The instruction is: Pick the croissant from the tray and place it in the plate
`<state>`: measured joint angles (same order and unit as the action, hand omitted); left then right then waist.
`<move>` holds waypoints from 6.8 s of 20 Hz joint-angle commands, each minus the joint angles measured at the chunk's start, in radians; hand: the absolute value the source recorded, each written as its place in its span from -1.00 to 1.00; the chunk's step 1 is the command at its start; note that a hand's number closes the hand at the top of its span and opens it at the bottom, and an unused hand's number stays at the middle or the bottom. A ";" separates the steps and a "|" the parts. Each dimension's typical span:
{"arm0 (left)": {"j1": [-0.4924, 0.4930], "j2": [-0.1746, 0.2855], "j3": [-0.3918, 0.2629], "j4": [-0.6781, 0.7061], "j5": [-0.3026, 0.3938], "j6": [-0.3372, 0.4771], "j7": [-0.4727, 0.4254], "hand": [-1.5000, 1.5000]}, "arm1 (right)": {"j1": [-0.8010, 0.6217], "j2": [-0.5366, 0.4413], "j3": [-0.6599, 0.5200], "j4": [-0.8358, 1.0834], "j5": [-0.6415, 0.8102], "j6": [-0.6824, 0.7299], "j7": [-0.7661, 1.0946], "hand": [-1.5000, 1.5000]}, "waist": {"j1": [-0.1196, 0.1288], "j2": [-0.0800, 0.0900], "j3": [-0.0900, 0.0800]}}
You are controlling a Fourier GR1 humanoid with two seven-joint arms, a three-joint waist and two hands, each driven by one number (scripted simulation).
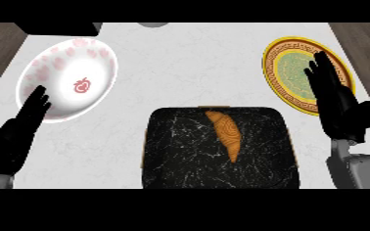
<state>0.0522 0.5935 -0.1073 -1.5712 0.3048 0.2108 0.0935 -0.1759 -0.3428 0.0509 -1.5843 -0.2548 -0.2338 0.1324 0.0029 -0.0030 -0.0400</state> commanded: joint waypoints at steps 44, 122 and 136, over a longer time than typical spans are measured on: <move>-0.097 -0.363 -0.102 0.186 -0.037 -0.051 0.111 0.00 | -0.255 -0.118 0.523 -0.191 0.935 0.575 0.243 -1.00 | -0.002 0.003 0.040; -0.051 -0.465 0.043 0.129 -0.177 -0.178 0.142 0.00 | 0.185 0.181 -0.215 -0.135 0.684 0.024 -0.292 1.00 | 0.002 0.005 0.041; -0.075 -0.473 0.045 0.177 -0.198 -0.187 0.112 0.00 | -0.413 -0.076 -0.500 0.790 0.600 -0.075 -0.618 1.00 | 0.033 0.015 0.042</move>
<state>0.0017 0.1041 -0.0824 -1.4173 0.0999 0.0389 0.2107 -0.4276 -0.3387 -0.3967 -1.0326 0.3595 -0.3064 -0.4193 0.0268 0.0087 0.0020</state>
